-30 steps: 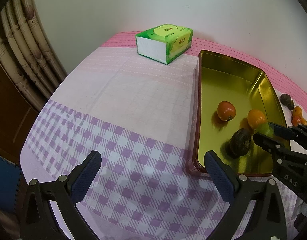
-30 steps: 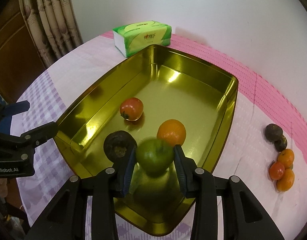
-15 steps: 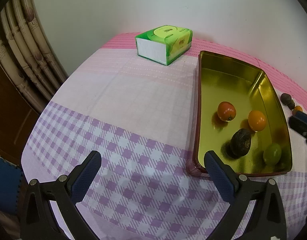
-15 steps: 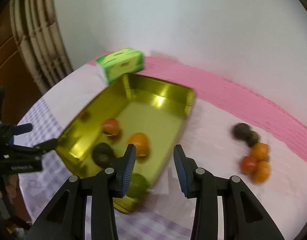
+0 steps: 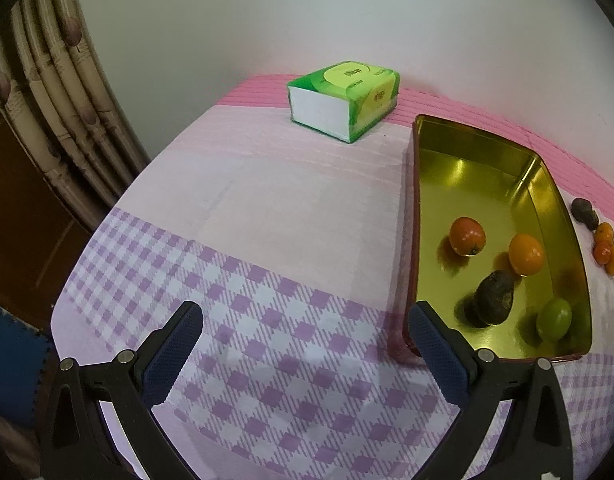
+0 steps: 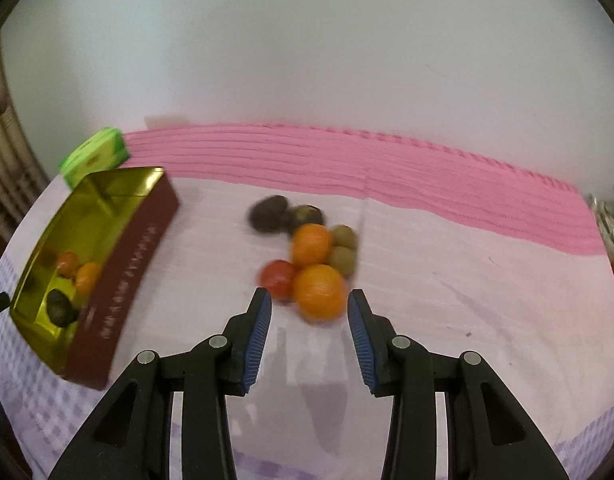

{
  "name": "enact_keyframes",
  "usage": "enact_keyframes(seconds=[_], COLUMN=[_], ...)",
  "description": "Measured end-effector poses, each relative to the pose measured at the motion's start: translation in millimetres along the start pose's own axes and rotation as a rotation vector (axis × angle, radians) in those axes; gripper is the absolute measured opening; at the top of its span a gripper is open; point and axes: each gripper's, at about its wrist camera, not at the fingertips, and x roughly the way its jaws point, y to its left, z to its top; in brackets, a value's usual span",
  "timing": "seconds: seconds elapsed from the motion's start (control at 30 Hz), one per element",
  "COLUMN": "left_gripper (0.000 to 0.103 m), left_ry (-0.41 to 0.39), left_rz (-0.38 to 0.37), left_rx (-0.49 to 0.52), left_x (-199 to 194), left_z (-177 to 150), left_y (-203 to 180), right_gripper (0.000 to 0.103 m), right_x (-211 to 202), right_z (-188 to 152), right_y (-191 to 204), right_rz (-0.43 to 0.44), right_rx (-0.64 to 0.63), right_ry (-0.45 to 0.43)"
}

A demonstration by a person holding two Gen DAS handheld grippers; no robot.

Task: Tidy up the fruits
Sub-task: 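Move the right tool to the fruit row and grasp the large tangerine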

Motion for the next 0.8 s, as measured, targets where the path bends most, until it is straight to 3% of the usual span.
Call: enact_keyframes(seconds=[0.5, 0.8], left_gripper=[0.102, 0.102], left_ry=[-0.027, -0.071], left_rz=[0.038, 0.032], left_rx=[0.029, 0.042], left_x=[1.5, -24.2], left_z=[-0.4, 10.3], left_y=[-1.8, -18.3], right_gripper=[0.044, 0.039], right_x=[38.0, 40.8], right_z=[-3.2, -3.7], right_y=[1.8, 0.5], right_rz=[0.004, 0.015], right_rx=[-0.041, -0.066], right_ry=[0.019, -0.019])
